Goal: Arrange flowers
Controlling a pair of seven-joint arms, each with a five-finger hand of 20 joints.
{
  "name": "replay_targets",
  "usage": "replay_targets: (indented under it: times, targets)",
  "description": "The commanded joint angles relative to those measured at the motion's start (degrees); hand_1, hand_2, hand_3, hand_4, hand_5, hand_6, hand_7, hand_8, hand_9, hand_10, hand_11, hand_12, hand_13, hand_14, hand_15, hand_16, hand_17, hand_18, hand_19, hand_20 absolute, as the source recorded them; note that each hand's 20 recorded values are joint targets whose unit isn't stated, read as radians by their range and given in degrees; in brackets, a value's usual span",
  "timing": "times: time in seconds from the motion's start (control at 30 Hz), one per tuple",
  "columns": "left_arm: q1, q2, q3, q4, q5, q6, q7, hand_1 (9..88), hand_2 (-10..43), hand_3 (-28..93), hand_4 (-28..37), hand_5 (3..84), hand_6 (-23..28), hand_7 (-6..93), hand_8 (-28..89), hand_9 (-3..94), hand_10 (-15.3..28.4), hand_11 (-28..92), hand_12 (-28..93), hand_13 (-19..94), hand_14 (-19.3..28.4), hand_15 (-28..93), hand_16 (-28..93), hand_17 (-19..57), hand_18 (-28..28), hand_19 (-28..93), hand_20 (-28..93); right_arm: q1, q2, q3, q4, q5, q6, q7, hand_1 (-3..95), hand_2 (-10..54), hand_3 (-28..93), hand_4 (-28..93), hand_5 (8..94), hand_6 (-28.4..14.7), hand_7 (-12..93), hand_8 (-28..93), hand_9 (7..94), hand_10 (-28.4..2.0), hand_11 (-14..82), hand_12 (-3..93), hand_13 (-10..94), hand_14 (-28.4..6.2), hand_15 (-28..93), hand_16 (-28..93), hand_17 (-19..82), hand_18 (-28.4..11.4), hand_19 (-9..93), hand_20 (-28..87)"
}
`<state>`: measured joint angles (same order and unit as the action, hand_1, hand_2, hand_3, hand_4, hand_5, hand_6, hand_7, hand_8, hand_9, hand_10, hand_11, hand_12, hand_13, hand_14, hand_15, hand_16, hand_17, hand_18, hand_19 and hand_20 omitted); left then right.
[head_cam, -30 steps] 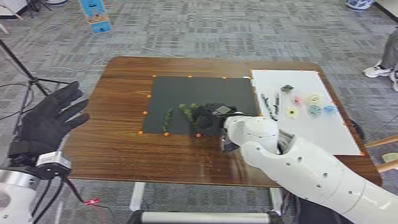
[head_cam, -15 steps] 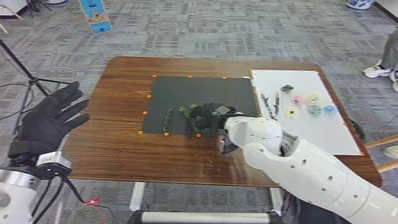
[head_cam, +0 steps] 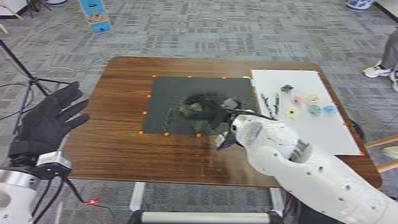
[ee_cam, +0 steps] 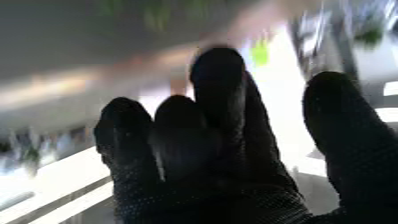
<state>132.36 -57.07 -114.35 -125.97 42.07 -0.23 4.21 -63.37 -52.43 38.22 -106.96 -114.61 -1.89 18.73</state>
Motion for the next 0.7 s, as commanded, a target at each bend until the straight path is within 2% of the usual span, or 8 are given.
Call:
replay_targets:
  times: [0.03,0.13,0.2,0.27,0.4,0.53,0.6,0.7]
  targets:
    - [0.82,-0.58,-0.76,-0.4,-0.29,0.09,0.09,21.2,-7.5,67,-28.3,23.8,2.2,18.6,-10,19.7,9.6,17,15,18,12.8,16,4,-13.1,22.1,39,7,-0.23,7.5,4.19,2.49,-6.87,17.76,14.77,22.2,-5.7,71,-27,51.3,-4.2,13,-8,74.4,-12.6,49.4,32.0,71,-10.4,78,35,45,-21.3,93,62]
    - [0.79,-0.66,-0.58,-0.38,-0.14,-0.07,0.14,21.0,-7.6,68,-28.3,23.8,2.2,18.6,-10,19.8,9.6,17,15,18,12.8,16,4,-13.0,22.1,39,7,-0.13,8.74,6.08,6.01,-7.45,15.11,21.1,32.6,-7.9,50,-28,56.5,-6.6,16,-8,72.8,-12.9,48.8,31.6,71,-9.9,78,34,45,-20.9,93,61]
    - [0.87,-0.74,-0.4,-0.38,-0.34,-0.13,0.34,20.7,-7.2,70,-28.3,23.9,2.2,18.6,-10,19.8,9.6,17,15,18,12.7,16,4,-13.0,22.1,39,7,0.39,10.13,6.24,7.64,-7.59,12.41,24.07,39.8,-5.9,22,-19,59.4,-6.7,18,-8,74.1,-13.0,47.5,30.8,71,-9.6,78,34,45,-20.5,93,62]
    - [1.28,-0.84,-0.57,-0.51,-0.26,-0.23,0.22,20.7,-7.1,70,-28.3,23.8,2.2,18.6,-10,19.8,9.6,17,15,18,12.7,16,4,-13.1,22.1,39,7,0.69,11.68,5.31,8.74,-7.72,11.43,25.41,41.5,-4.8,6,-14,62.8,-6.4,19,-8,76.7,-12.8,46.7,30.8,73,-8.6,78,33,48,-20.1,93,63]
    - [1.5,-0.81,-0.58,-0.6,-0.24,-0.1,0.57,21.0,-7.0,69,-28.3,23.8,2.2,18.5,-10,19.8,9.6,17,15,18,12.7,16,4,-13.1,22.1,39,7,1.63,13.08,3.03,10.49,-7.22,6.5,26.01,40.5,-5.7,11,-14,66.9,-5.3,21,-8,79.9,-12.1,47.5,31.6,75,-7.8,78,34,50,-19.7,93,64]
    - [1.09,-0.68,-0.45,-0.37,-0.27,-0.21,0.16,20.9,-7.0,69,-28.3,23.9,2.2,18.5,-10,19.9,9.6,17,15,18,12.6,16,4,-13.1,22.1,39,7,-0.51,13.87,3.34,10.1,-6.74,3.87,26.35,38.2,-7.6,25,-21,68.9,-4.4,23,-9,80.7,-11.8,47.7,32.3,76,-7.6,77,35,50,-19.8,93,65]
    - [1.2,-0.66,-0.51,-0.42,-0.29,-0.28,0.17,20.8,-7.0,69,-28.3,23.8,2.2,18.5,-10,19.9,9.6,17,15,18,12.7,16,4,-13.1,22.1,39,7,-0.86,13.99,2.81,10.37,-6.73,3.53,25.94,34.3,-9.2,39,-27,69.1,-4.1,24,-9,80.7,-11.7,47.8,32.8,76,-7.7,77,35,50,-19.8,93,65]
    - [1.14,-0.49,-0.64,-0.42,-0.27,-0.52,0.13,20.7,-7.1,69,-28.3,23.9,2.2,18.4,-10,19.9,9.6,17,15,18,12.6,16,4,-13.1,22.1,39,7,-1.45,14.32,2.3,10.3,-6.45,3.24,25.78,32.2,-9.5,44,-28,69.2,-4.0,24,-9,80.6,-11.8,47.7,33.2,76,-7.7,77,35,50,-20.0,93,65]
